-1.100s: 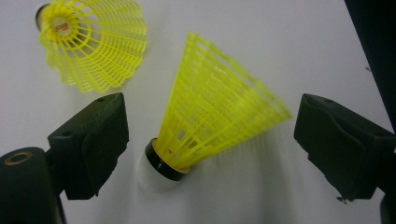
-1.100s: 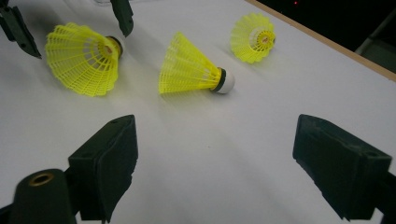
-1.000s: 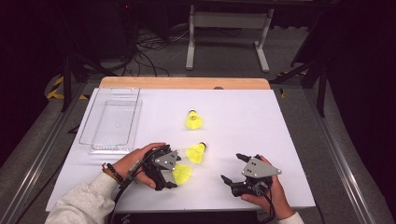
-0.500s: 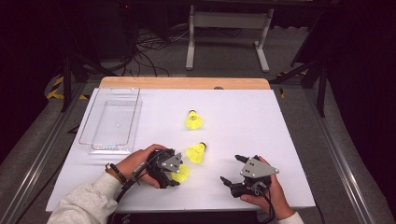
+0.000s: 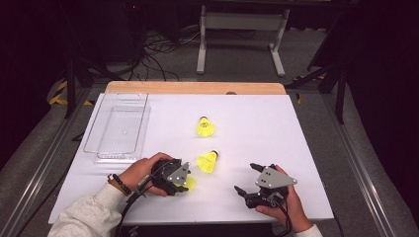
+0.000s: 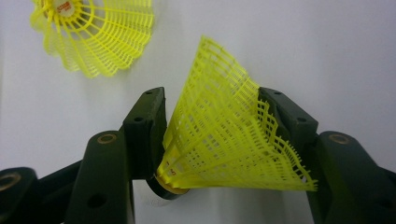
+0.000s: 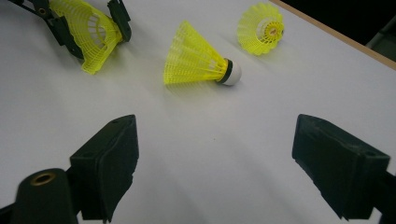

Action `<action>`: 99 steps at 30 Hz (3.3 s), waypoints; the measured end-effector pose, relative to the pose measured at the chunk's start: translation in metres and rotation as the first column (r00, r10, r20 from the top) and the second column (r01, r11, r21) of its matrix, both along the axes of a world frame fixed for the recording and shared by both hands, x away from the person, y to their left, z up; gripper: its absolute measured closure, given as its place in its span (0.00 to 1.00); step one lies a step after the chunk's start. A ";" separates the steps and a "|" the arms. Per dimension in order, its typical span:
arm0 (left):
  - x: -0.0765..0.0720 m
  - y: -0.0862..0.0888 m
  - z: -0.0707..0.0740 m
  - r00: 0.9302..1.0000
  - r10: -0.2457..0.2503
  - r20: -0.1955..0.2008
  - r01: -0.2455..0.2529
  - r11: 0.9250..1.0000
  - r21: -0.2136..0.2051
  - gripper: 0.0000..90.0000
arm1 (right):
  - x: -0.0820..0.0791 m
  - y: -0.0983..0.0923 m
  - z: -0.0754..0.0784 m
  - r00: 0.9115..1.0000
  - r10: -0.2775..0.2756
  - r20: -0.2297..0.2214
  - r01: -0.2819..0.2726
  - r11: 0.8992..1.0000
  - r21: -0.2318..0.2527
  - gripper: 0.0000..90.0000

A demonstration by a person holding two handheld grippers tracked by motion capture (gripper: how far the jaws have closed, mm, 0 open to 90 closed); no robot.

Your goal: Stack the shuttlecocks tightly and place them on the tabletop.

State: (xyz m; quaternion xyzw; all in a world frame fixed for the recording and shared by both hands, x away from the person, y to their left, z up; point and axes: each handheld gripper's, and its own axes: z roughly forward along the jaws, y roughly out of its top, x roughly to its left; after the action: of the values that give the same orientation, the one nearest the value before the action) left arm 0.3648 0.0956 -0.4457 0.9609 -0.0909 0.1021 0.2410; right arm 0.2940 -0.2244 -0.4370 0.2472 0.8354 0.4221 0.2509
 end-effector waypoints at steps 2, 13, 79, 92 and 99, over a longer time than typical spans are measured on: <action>0.000 0.001 0.000 1.000 0.002 0.012 -0.002 1.000 0.004 0.52 | 0.000 0.000 0.000 1.000 -0.001 0.000 0.001 1.000 -0.002 0.17; 0.003 0.028 0.004 0.994 0.082 0.079 -0.086 0.995 0.050 0.55 | 0.001 -0.004 0.001 1.000 -0.020 0.006 0.020 1.000 0.006 0.18; 0.031 0.026 -0.004 0.967 0.253 0.001 -0.253 0.967 0.014 0.39 | 0.003 -0.002 -0.005 0.999 0.027 -0.045 -0.027 1.000 -0.002 0.16; 0.027 0.029 0.000 0.980 0.199 -0.010 -0.199 0.980 0.013 0.49 | 0.003 -0.001 -0.005 0.999 0.027 -0.041 -0.028 1.000 -0.004 0.16; 0.027 0.029 0.001 0.978 0.210 -0.003 -0.210 0.978 0.001 0.41 | 0.003 -0.002 -0.004 0.999 0.020 -0.037 -0.020 1.000 -0.003 0.16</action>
State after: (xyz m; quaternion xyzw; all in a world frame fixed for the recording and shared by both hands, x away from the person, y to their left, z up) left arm 0.3917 0.1245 -0.4451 0.9653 0.0113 0.1255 0.2287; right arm 0.2971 -0.2264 -0.4411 0.2459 0.8430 0.4186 0.2316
